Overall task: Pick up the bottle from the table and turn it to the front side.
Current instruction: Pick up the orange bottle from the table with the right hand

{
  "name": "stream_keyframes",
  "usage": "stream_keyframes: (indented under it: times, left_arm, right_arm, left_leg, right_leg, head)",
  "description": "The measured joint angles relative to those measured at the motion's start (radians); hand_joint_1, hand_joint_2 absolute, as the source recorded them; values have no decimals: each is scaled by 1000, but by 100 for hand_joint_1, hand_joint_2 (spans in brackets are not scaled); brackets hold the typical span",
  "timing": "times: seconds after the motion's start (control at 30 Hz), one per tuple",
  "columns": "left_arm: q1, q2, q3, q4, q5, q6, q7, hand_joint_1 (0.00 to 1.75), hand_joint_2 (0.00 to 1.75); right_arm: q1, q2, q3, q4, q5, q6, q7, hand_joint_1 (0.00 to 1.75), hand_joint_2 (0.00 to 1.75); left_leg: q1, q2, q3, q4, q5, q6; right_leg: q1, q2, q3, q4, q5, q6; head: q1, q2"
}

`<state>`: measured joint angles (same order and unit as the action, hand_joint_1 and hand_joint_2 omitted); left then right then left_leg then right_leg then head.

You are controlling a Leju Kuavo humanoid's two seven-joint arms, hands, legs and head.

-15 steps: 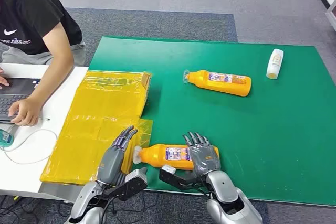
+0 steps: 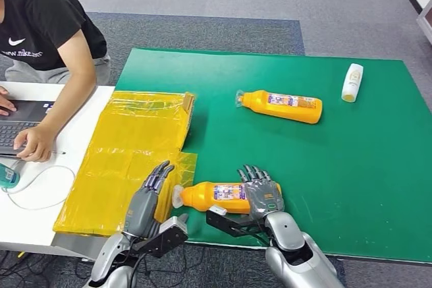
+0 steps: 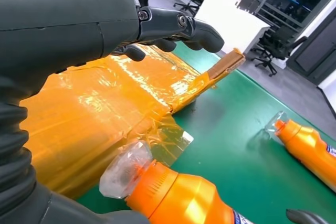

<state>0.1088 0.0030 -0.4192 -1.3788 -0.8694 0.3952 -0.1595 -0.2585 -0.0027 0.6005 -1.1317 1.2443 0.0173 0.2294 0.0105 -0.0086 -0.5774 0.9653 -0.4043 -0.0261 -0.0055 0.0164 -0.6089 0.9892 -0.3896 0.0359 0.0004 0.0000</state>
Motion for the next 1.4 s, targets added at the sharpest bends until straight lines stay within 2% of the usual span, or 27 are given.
stream_keyframes:
  times: [0.03, 0.47, 0.73, 0.93, 1.27, 1.4]
  left_arm:
    - [0, 0, 0, 0, 2, 1, -1, 0, 175]
    - [-17, -2, 0, 17, 23, 6, -18, 0, 175]
    - [-27, -6, 1, 31, 39, 8, -29, 0, 175]
    - [-28, -18, 14, 33, 124, 15, -89, 0, 175]
    - [8, -50, 42, -17, 332, -46, -142, 0, 175]
    - [29, -59, 48, -57, 467, -106, -149, 0, 175]
  right_arm:
    - [-1, 0, 1, 3, 0, 0, -1, 175, 175]
    - [-58, 0, 12, 95, -19, 20, -13, 175, 175]
    - [-64, 0, 4, 142, -40, -53, -16, 175, 175]
    - [-25, 1, -68, 140, -187, -167, -134, 175, 175]
    - [123, 26, -206, 42, -339, -324, -285, 175, 175]
    - [163, 36, -230, 19, -395, -363, -327, 175, 175]
  left_leg:
    - [0, 0, 0, 0, 0, 0]
    - [0, 0, 2, 0, 2, 0]
    - [0, 0, 4, 0, 2, 0]
    - [0, 0, 6, 0, 2, 0]
    - [0, -1, 5, 0, 0, 1]
    - [0, -1, 5, 0, -2, 0]
  right_leg:
    - [0, 0, 0, 0, 0, 0]
    - [0, 0, 1, 0, 1, 0]
    - [0, 0, 3, -1, 1, 0]
    - [0, 0, 6, -1, 3, 1]
    - [0, 0, 5, -1, 0, 0]
    - [0, 0, 5, -1, -2, 1]
  head:
    - [0, 0]
    - [0, 0]
    - [0, 0]
    - [0, 0]
    - [0, 0]
    - [0, 0]
